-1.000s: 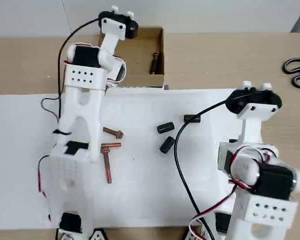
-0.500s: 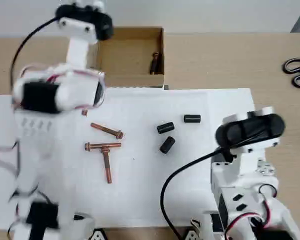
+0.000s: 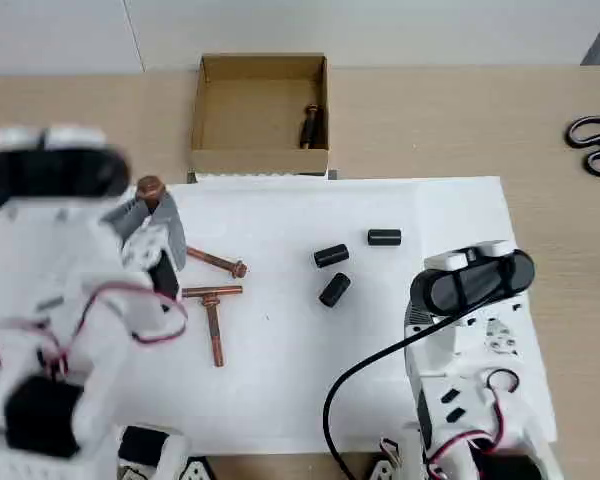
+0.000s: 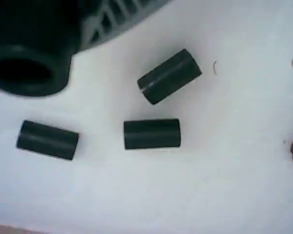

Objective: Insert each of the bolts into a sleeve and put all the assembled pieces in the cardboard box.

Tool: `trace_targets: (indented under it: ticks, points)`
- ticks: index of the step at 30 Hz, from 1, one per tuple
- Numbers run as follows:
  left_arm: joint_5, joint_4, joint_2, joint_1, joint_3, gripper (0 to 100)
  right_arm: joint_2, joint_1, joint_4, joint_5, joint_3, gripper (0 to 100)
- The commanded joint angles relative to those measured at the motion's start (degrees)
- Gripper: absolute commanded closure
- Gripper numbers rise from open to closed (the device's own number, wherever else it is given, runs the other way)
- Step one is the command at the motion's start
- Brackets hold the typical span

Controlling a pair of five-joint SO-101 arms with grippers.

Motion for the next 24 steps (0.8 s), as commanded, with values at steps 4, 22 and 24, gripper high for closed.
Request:
trace_targets:
  ticks: [4,22,24]
  points:
    - [5.9,-18.7,-27.6,0.3,26.0,100,-9.1,-5.8,-6.4,0.5,10.5,99.6]
    - [26.0,-20.9,-37.3,7.1,37.5,100,-8.7,-31.0,-21.6,-7.6,21.4,99.6]
    - [26.0,-20.9,-37.3,8.4,37.7,100,-8.7,-33.1,-22.5,-7.6,22.2,99.6]
